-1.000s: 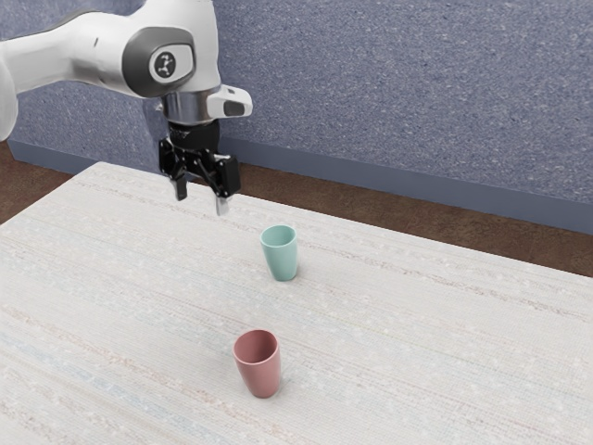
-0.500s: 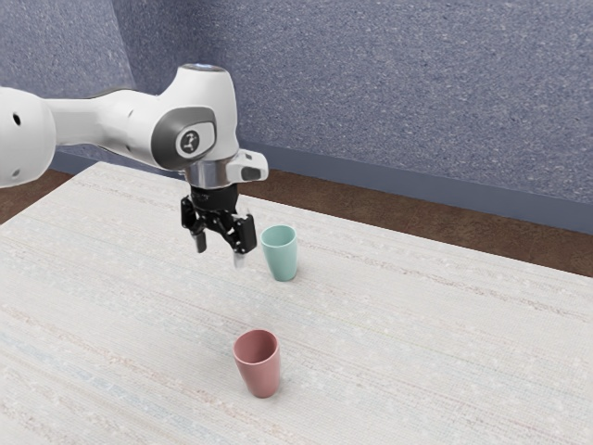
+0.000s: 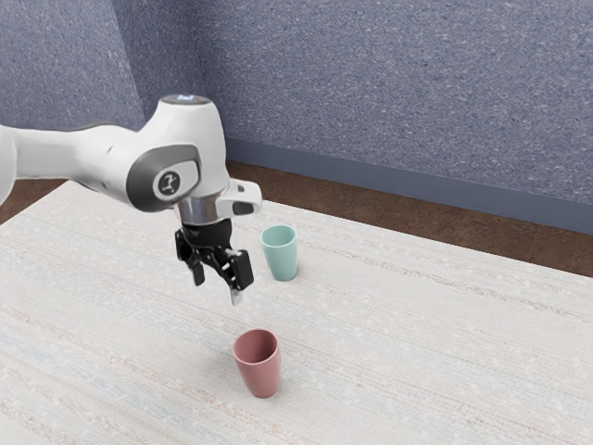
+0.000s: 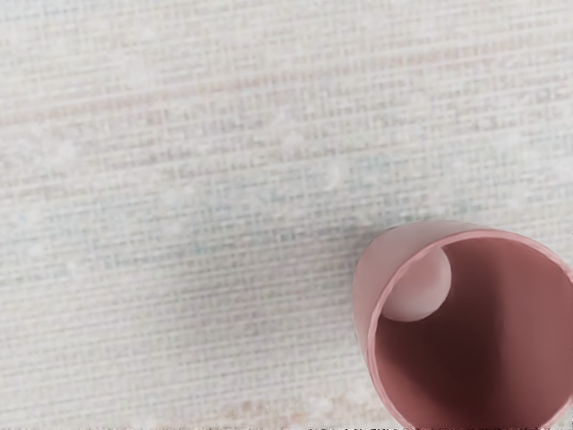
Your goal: Place the right cup onto the left cup
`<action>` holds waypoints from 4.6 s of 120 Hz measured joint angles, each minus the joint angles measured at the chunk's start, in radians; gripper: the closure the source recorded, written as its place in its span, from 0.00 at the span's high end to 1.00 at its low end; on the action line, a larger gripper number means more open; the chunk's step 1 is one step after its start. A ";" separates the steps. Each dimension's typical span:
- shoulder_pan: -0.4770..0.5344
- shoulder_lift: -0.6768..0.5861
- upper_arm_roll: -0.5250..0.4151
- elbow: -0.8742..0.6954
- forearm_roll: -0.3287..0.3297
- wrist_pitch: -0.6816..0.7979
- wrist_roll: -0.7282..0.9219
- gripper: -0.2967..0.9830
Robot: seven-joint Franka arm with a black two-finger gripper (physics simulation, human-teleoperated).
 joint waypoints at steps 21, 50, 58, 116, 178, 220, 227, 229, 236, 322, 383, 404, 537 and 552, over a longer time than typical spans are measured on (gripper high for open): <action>-0.029 -0.005 -0.017 -0.026 -0.002 0.015 -0.027 0.77; -0.043 0.032 -0.023 -0.066 -0.005 0.064 -0.079 0.77; -0.039 0.047 -0.023 -0.066 -0.006 0.074 -0.090 0.77; -0.049 0.159 -0.023 -0.053 -0.011 0.139 -0.143 0.77; -0.034 0.183 -0.022 -0.052 -0.017 0.173 -0.168 0.76; -0.034 0.188 -0.022 -0.053 -0.018 0.176 -0.176 0.59; -0.034 0.192 -0.023 -0.053 -0.018 0.176 -0.177 0.56; -0.034 0.192 -0.023 -0.053 -0.018 0.176 -0.178 0.55; -0.034 0.193 -0.023 -0.053 -0.018 0.177 -0.179 0.52; -0.041 0.142 -0.022 -0.059 -0.006 0.173 -0.191 0.17; -0.046 0.100 -0.024 0.193 0.003 0.003 -0.197 0.15; -0.034 0.118 -0.021 0.295 0.005 -0.075 -0.196 0.15; 0.074 0.533 0.037 0.889 0.015 -0.259 -0.168 0.15; 0.082 0.570 0.037 0.933 0.014 -0.255 -0.166 0.15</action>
